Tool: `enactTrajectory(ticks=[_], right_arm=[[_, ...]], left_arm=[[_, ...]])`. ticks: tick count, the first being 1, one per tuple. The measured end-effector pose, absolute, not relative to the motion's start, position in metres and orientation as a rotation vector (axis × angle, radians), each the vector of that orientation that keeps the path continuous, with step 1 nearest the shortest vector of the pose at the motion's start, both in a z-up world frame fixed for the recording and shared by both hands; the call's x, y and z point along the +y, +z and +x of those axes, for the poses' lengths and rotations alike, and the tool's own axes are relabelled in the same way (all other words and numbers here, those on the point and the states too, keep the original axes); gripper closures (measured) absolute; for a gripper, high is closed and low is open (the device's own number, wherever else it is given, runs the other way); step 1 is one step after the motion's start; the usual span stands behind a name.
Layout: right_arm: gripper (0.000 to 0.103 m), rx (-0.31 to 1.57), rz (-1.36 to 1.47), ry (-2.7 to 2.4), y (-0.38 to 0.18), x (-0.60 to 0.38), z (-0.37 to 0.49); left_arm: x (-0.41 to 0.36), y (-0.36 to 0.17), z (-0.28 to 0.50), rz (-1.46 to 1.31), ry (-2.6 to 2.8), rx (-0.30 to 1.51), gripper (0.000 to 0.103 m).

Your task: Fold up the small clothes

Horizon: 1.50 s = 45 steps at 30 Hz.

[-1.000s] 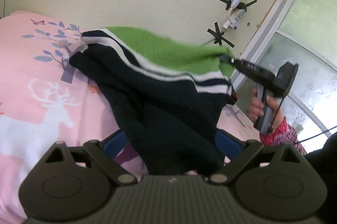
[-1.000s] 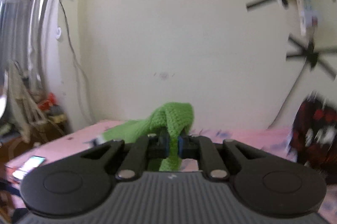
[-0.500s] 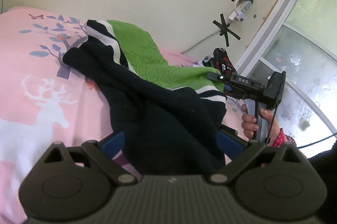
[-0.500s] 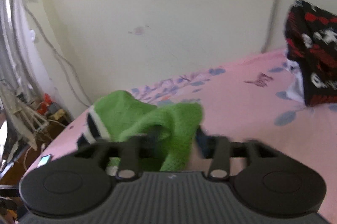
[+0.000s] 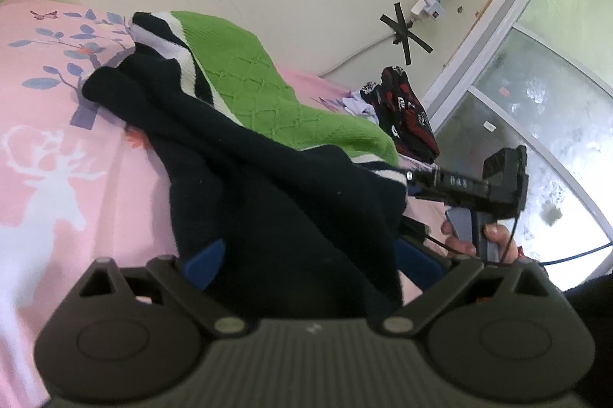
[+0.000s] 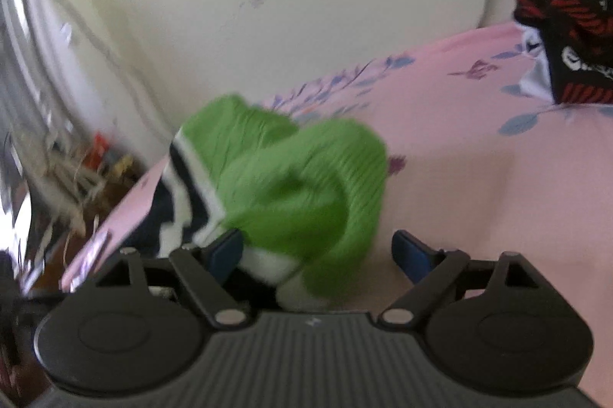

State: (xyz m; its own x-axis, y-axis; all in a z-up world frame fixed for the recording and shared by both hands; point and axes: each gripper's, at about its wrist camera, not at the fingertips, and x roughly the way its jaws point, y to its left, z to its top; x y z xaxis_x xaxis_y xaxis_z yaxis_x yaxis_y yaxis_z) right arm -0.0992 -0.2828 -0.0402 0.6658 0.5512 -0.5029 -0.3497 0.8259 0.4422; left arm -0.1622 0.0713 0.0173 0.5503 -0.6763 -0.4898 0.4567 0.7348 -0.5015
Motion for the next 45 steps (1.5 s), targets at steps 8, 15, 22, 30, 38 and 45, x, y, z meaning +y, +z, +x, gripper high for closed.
enactTrajectory(ticks=[8, 15, 22, 30, 38, 45], right_arm=[[0.045, 0.649, 0.171, 0.539, -0.043, -0.276, -0.127], [0.103, 0.617, 0.087, 0.426, -0.042, -0.274, -0.134], [0.092, 0.503, 0.194, 0.237, -0.018, -0.309, -0.120], [0.046, 0.499, 0.285, 0.281, -0.025, -0.301, -0.105], [0.039, 0.581, 0.370, 0.303, -0.049, -0.299, -0.094], [0.037, 0.580, 0.381, 0.308, -0.050, -0.300, -0.093]], left_arm=[[0.066, 0.016, -0.156, -0.342, -0.704, 0.726, 0.008], [0.056, 0.017, -0.156, -0.297, -0.703, 0.729, 0.058], [0.031, 0.023, -0.166, -0.296, -0.892, 0.684, 0.074], [0.041, 0.034, -0.170, -0.315, -0.910, 0.640, 0.050], [0.065, 0.026, -0.157, -0.420, -0.790, 0.659, 0.039], [0.052, 0.019, -0.149, -0.394, -0.799, 0.688, 0.030]])
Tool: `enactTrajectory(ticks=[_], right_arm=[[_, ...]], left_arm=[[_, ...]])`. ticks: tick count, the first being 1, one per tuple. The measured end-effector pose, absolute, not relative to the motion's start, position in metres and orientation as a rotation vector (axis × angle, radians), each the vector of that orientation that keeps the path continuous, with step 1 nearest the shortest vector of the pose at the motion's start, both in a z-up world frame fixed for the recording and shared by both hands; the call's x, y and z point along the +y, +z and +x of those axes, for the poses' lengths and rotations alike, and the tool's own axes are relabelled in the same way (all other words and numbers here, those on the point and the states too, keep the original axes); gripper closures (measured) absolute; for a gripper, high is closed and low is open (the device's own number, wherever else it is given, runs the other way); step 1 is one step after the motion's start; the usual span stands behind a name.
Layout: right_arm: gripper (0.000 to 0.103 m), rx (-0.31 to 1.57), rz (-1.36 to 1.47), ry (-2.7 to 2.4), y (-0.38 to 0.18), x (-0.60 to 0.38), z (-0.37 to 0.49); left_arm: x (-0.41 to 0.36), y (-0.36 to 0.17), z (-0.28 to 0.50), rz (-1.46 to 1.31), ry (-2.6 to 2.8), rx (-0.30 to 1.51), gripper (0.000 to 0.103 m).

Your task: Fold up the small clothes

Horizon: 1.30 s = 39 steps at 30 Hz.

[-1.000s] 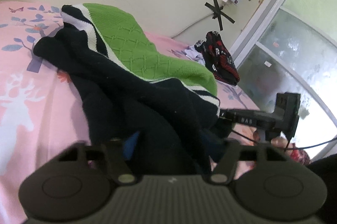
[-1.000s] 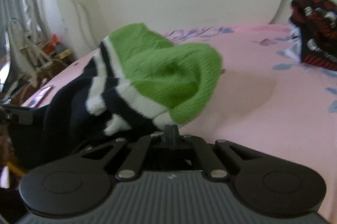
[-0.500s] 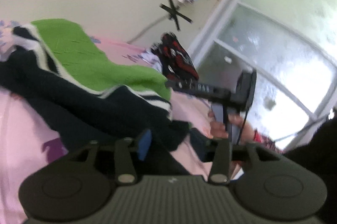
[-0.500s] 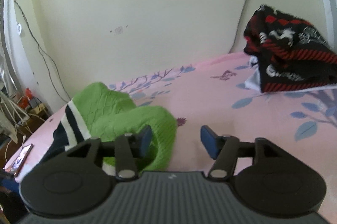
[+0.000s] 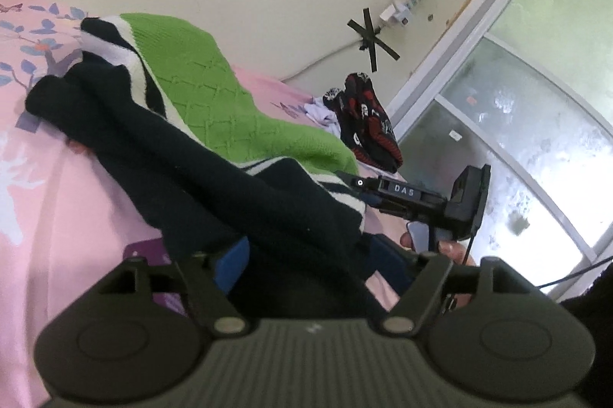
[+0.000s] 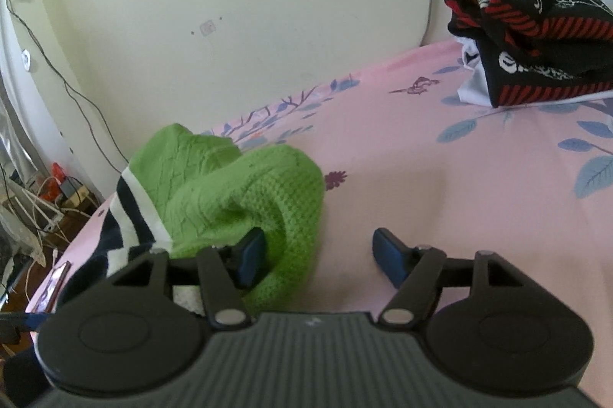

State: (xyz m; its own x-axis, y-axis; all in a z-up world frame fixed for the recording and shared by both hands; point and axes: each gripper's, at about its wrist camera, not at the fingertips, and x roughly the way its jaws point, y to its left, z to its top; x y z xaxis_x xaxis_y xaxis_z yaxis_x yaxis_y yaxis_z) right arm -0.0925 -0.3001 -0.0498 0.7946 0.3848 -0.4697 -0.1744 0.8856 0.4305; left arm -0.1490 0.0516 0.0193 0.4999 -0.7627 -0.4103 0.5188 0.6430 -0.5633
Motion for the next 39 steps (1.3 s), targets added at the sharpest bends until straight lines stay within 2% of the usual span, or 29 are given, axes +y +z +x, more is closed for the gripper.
enactTrajectory(ticks=[13, 39], right_arm=[[0.037, 0.580, 0.379, 0.311, -0.0499, -0.3010, -0.0914], [0.036, 0.579, 0.382, 0.312, -0.0497, -0.3003, -0.0926]], left_arm=[[0.0472, 0.0193, -0.1500, -0.380, -0.805, 0.692, 0.021], [0.0446, 0.0195, -0.1487, -0.372, -0.809, 0.693, 0.018]])
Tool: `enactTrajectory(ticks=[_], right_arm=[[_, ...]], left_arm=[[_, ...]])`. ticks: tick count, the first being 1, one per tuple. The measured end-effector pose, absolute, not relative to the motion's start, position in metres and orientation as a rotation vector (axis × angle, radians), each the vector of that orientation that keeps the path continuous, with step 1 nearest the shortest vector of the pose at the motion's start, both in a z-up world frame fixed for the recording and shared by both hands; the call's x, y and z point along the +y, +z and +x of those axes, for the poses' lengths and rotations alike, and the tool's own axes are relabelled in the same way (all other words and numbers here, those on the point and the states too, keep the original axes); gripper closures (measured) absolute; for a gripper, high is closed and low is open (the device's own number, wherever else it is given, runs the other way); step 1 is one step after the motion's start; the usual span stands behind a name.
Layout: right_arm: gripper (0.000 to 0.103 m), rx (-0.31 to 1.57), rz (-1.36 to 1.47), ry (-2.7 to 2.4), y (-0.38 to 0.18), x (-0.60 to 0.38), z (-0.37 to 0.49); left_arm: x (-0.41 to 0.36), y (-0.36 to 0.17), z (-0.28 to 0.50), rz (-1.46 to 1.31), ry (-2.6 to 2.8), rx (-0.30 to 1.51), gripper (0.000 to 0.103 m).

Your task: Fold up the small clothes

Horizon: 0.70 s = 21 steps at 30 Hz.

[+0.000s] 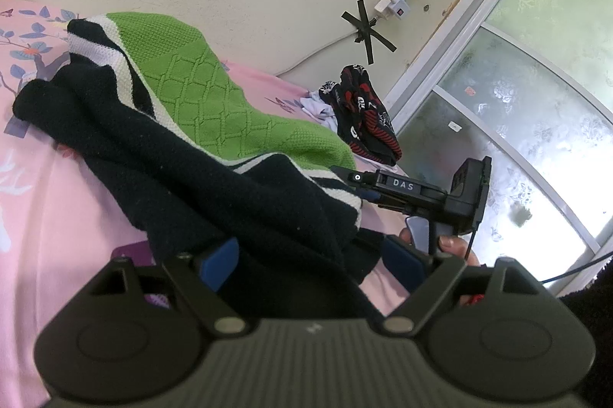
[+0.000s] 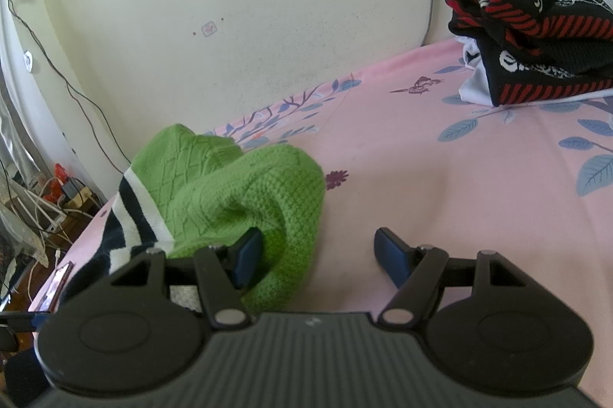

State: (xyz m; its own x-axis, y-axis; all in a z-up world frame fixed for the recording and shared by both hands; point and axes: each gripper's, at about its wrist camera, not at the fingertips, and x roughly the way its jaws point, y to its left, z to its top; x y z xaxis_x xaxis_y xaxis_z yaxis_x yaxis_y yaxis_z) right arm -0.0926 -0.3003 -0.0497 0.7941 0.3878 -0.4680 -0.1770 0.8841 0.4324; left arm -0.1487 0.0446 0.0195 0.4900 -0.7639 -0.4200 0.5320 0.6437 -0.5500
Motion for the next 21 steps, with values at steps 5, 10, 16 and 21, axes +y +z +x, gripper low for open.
enactTrajectory(ticks=[5, 10, 16, 21], right_arm=[[0.036, 0.579, 0.384, 0.316, -0.0501, -0.3014, -0.0906], [0.036, 0.579, 0.387, 0.316, -0.0499, -0.3012, -0.0912], [0.036, 0.579, 0.388, 0.316, -0.0499, -0.3018, -0.0908], [0.036, 0.579, 0.389, 0.318, -0.0498, -0.3017, -0.0904]], left_arm=[[0.0444, 0.0196, -0.1487, -0.372, -0.809, 0.693, 0.018], [0.0444, 0.0197, -0.1487, -0.372, -0.809, 0.693, 0.018], [0.0440, 0.0197, -0.1488, -0.371, -0.809, 0.694, 0.018], [0.0438, 0.0197, -0.1488, -0.372, -0.809, 0.693, 0.017]])
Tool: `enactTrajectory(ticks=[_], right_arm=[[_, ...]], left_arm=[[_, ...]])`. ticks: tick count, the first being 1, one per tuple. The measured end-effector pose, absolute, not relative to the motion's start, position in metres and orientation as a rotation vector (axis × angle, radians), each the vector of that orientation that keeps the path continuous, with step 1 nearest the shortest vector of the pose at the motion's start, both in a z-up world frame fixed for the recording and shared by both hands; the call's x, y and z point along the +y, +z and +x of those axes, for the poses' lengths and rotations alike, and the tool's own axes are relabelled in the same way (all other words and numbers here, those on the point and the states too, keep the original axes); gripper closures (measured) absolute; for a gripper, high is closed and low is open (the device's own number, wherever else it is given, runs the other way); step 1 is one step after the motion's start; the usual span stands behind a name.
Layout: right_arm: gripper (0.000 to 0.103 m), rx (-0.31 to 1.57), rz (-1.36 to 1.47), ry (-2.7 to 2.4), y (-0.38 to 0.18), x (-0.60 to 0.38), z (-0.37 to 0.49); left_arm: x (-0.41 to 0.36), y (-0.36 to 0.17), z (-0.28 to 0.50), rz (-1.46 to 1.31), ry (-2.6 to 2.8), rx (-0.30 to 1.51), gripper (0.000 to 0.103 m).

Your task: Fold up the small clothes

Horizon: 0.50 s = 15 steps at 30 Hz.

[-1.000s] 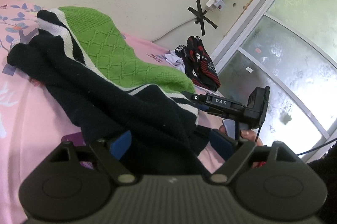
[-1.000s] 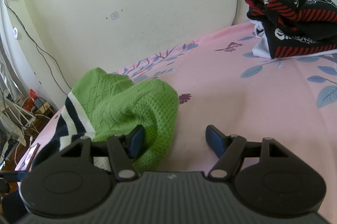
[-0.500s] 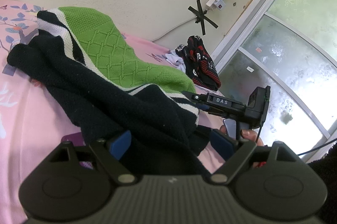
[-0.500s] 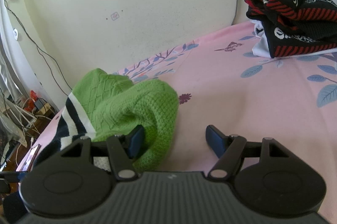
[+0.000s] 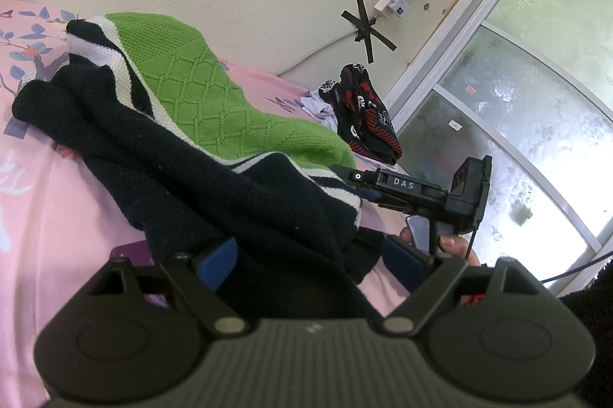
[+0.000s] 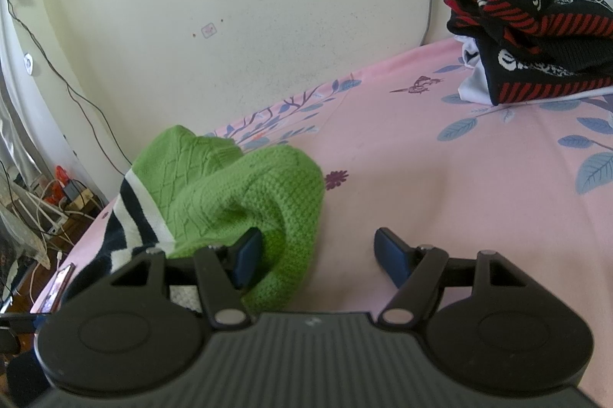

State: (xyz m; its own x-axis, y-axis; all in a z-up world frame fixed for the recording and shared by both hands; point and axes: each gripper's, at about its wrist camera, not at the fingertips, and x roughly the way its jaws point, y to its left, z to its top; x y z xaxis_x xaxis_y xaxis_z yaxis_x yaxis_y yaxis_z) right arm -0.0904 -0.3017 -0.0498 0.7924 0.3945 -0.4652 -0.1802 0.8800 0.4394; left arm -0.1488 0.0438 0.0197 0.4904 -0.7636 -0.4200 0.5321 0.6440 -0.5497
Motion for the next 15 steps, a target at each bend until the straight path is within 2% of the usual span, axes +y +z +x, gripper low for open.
enactTrajectory(ticks=[15], right_arm=[[0.036, 0.578, 0.392, 0.318, -0.0499, -0.3024, -0.0907]], left_arm=[[0.0433, 0.0196, -0.1488, -0.371, -0.808, 0.694, 0.016]])
